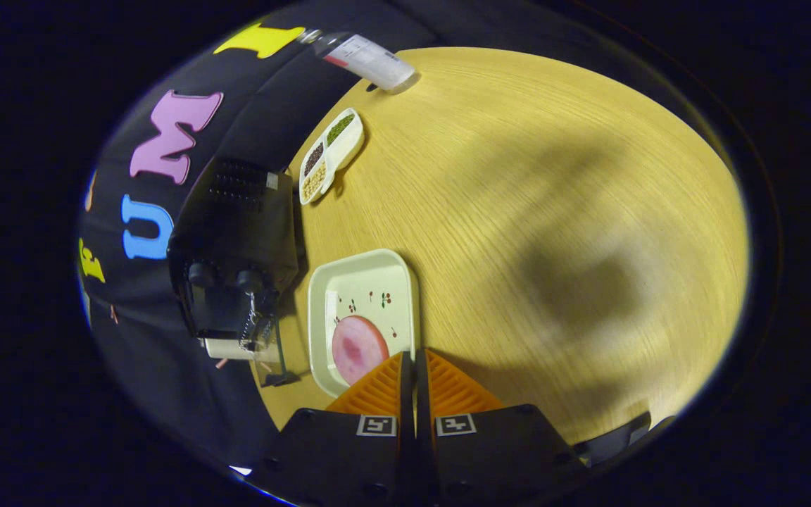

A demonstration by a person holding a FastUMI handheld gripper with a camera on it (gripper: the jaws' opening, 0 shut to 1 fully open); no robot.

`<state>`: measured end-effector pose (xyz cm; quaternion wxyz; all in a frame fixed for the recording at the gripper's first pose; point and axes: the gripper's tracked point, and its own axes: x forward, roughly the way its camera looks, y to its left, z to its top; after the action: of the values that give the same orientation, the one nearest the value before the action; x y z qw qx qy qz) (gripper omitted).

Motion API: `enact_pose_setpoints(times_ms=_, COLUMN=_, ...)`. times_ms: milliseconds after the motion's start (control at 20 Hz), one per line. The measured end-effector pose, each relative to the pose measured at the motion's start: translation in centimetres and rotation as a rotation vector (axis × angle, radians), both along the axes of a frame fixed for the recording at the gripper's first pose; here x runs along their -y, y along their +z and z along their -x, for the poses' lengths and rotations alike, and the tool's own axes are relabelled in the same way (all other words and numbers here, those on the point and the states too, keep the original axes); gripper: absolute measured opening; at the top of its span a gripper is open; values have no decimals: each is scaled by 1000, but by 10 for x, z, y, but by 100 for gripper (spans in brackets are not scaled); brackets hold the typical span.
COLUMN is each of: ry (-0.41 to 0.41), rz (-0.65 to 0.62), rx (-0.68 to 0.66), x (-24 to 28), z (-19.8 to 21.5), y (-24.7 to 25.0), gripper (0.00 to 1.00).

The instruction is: Open the toaster oven, put the food inside, and close the toaster oven door.

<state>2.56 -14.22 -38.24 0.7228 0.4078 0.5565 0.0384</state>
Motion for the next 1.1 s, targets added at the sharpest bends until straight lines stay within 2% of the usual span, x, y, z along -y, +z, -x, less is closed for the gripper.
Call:
enact_pose_setpoints(times_ms=200, ry=-81, rz=-77, rx=-7, x=2, z=-3, y=10, gripper=6)
enact_pose_setpoints(times_ms=600, ry=-155, rz=-147, rx=60, x=-7, z=2, y=68, gripper=6)
enact_pose_setpoints(times_ms=1100, ry=-253, rz=-226, rx=120, x=-111, z=25, y=126, gripper=6)
